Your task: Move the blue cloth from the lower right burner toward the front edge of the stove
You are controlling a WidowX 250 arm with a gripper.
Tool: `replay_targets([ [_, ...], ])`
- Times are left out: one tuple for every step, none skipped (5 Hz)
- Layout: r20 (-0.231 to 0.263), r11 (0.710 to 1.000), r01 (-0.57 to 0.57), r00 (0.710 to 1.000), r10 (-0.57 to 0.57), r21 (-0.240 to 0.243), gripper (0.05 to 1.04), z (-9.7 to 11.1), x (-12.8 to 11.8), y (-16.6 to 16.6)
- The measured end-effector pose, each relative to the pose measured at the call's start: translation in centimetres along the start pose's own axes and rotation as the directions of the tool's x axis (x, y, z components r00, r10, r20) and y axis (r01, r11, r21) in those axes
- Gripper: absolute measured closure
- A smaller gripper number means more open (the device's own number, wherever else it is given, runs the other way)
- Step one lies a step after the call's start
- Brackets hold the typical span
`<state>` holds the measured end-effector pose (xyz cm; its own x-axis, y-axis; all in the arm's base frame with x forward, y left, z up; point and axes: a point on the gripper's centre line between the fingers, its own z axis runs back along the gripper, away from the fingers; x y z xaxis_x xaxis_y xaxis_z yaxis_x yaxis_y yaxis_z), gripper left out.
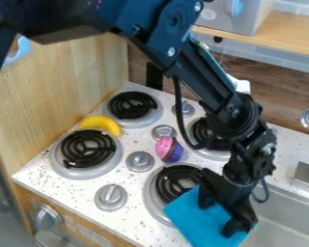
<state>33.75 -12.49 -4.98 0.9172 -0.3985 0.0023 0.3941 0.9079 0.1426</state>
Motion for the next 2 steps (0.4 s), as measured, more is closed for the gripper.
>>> replay_targets([
  [-0.006,1.0,-0.005,1.0,0.005,0.008,0.083,0.3,-1.8,-0.3],
  [0.017,0.999,0.023,1.0,-0.024,0.034,0.083,1.9,-2.8,-1.4],
])
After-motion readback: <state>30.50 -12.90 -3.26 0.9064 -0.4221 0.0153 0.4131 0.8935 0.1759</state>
